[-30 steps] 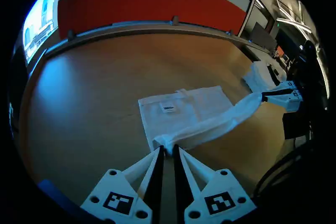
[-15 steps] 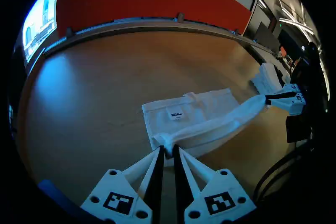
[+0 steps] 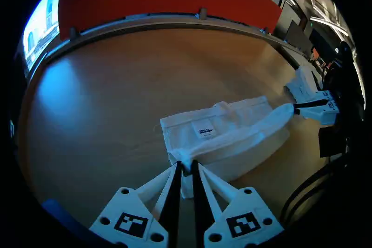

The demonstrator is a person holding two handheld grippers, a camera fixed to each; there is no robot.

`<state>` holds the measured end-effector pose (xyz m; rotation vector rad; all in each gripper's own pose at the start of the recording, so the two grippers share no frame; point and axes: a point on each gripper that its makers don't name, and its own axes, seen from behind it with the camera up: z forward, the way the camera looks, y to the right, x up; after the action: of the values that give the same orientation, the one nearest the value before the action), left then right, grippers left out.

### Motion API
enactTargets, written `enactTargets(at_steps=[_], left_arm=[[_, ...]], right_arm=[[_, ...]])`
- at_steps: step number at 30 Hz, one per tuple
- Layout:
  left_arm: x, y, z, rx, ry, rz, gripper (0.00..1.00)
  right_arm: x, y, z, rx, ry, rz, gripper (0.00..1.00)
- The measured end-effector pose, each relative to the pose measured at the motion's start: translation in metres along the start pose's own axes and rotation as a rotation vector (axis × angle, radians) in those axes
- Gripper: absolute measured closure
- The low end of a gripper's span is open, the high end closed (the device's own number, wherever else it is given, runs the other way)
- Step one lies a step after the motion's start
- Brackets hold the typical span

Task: Fold towel

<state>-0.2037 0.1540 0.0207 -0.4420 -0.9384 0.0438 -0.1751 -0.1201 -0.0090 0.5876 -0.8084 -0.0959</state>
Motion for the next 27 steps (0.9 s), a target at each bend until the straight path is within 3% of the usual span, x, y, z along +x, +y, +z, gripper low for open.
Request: enactTargets(at_steps=[12,27], left_arm=[[0.005,-0.010,0.026,0.037,-0.007,-0.021,0.83],[0.012,-0.023,0.039,0.082,-0.006,-0.048,0.67]], right_arm=[[0.000,0.012,0.023,-0.033,-0.011,0.034,0.93],[-0.001,0.026,0.039,-0.080,-0.021,0.042,0.89]])
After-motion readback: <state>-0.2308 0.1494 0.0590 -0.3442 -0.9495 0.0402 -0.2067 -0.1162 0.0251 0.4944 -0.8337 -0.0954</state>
